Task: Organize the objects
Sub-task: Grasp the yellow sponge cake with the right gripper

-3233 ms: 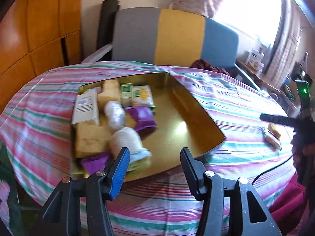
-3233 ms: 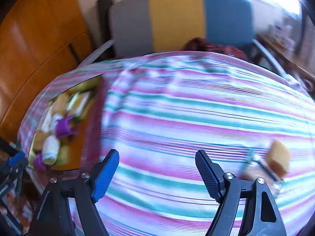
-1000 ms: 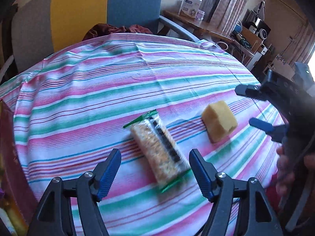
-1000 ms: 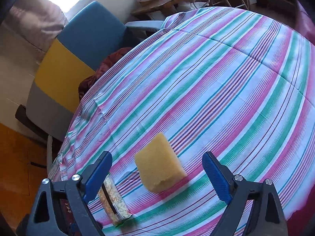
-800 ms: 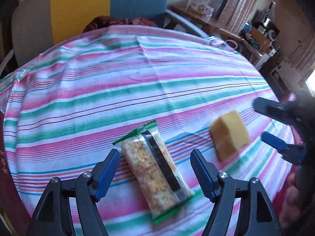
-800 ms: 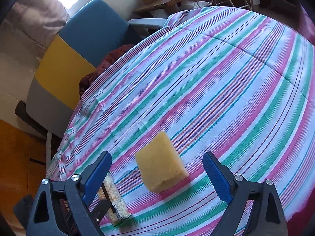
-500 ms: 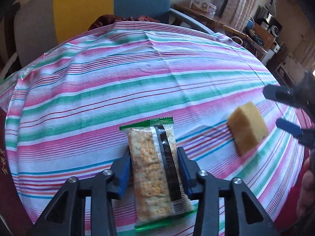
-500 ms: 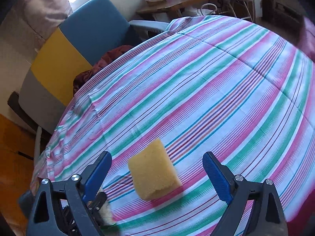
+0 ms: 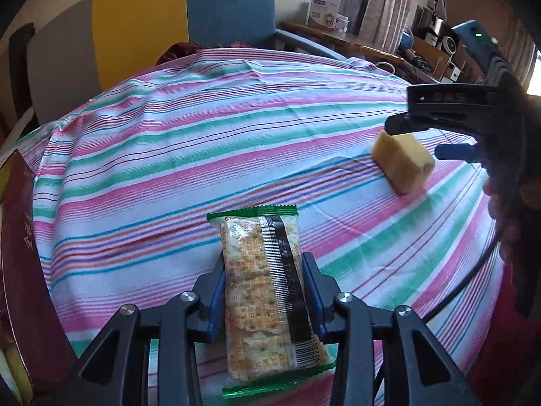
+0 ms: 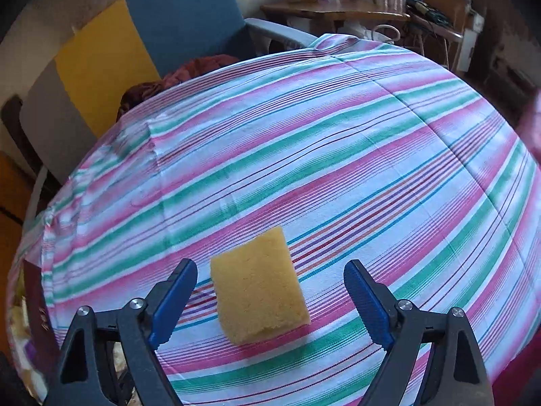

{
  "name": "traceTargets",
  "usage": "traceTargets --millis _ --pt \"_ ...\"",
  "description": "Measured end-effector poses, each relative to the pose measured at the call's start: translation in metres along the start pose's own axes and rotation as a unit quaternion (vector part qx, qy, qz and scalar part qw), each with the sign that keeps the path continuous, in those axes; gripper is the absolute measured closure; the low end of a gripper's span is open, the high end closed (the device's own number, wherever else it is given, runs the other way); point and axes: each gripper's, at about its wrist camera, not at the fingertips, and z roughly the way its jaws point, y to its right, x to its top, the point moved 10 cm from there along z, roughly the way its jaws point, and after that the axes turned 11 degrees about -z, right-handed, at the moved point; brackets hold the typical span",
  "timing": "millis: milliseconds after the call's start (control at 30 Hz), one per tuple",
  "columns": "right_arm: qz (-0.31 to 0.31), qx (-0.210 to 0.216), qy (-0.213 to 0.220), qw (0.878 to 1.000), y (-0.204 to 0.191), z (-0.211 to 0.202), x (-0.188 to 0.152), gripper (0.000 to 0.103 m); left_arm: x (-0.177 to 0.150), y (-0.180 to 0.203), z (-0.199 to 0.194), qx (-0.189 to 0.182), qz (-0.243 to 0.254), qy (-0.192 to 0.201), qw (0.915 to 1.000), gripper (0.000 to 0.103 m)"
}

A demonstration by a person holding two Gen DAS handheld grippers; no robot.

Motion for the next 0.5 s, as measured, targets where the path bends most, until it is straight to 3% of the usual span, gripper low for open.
traceTargets --millis 233,267,300,500 --pt "-0.031 -0.019 -0.036 0.999 -0.004 0.022 -0.009 0.016 -0.001 0.0 0.0 -0.008 0.006 0.022 0.9997 0.062" --pt "-0.039 -0.012 -0.042 0.998 -0.008 0.025 -0.011 0.022 -0.001 0.0 0.0 -0.008 0.006 0.023 0.9997 0.062" --pt "-0.05 -0.006 -0.049 0.998 -0.012 0.028 -0.014 0.05 -0.001 0.0 0.0 -0.008 0.007 0.025 0.9996 0.062" --pt "-0.107 -0.007 -0.041 0.993 -0.033 0.022 -0.017 0.051 -0.001 0.0 0.0 -0.012 0.008 0.034 0.9993 0.062"
